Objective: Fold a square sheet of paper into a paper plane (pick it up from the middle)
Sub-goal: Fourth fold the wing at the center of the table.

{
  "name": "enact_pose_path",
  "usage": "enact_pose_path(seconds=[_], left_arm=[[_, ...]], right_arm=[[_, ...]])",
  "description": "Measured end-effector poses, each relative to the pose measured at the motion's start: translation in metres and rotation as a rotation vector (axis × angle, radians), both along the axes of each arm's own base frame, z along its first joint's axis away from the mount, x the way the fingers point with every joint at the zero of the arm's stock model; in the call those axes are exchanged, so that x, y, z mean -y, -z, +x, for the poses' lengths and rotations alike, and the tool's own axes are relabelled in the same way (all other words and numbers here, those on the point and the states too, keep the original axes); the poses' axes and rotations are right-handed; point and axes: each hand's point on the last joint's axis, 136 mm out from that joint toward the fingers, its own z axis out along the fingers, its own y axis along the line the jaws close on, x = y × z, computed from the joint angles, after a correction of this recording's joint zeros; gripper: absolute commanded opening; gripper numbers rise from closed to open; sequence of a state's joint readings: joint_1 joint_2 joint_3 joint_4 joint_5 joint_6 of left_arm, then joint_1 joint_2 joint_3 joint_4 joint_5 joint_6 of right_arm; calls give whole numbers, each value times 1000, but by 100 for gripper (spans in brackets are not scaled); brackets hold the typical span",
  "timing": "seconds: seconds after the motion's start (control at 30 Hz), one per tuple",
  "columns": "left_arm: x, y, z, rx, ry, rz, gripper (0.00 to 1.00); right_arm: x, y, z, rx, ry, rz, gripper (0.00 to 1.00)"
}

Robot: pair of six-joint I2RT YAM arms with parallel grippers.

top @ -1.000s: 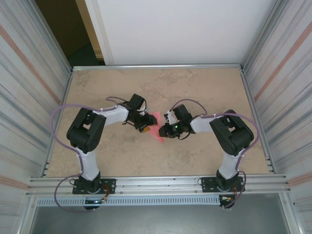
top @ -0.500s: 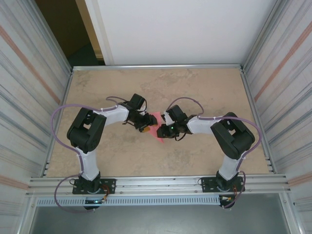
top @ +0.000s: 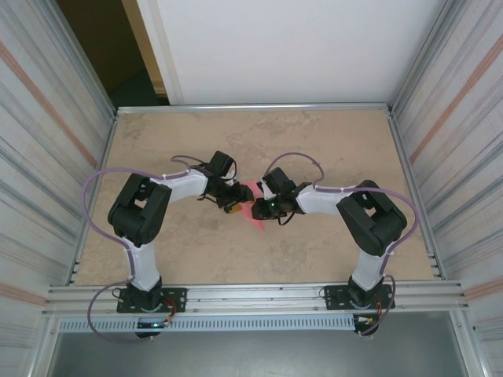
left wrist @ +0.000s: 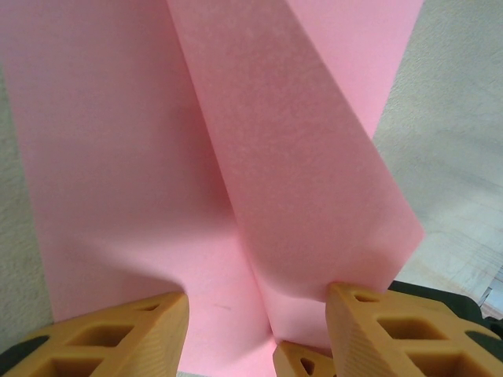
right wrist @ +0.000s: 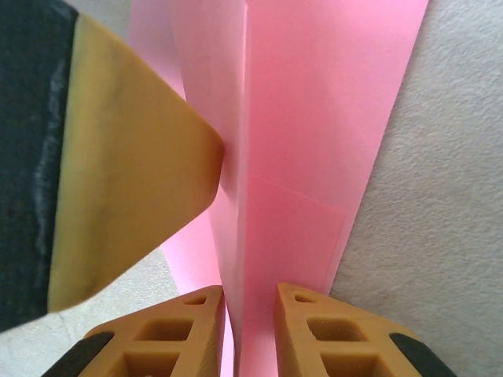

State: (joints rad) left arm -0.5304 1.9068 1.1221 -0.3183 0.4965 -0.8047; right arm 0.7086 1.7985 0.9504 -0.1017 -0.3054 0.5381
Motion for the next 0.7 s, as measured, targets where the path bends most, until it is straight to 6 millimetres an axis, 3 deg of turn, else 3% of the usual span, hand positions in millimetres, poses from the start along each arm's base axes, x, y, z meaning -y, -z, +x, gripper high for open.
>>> enact_pose_path(seconds=[0.7], left_arm=[[1,-3,1,6,1,-3,53]], right_arm=[[-3,4,1,-9,-8,56,4]])
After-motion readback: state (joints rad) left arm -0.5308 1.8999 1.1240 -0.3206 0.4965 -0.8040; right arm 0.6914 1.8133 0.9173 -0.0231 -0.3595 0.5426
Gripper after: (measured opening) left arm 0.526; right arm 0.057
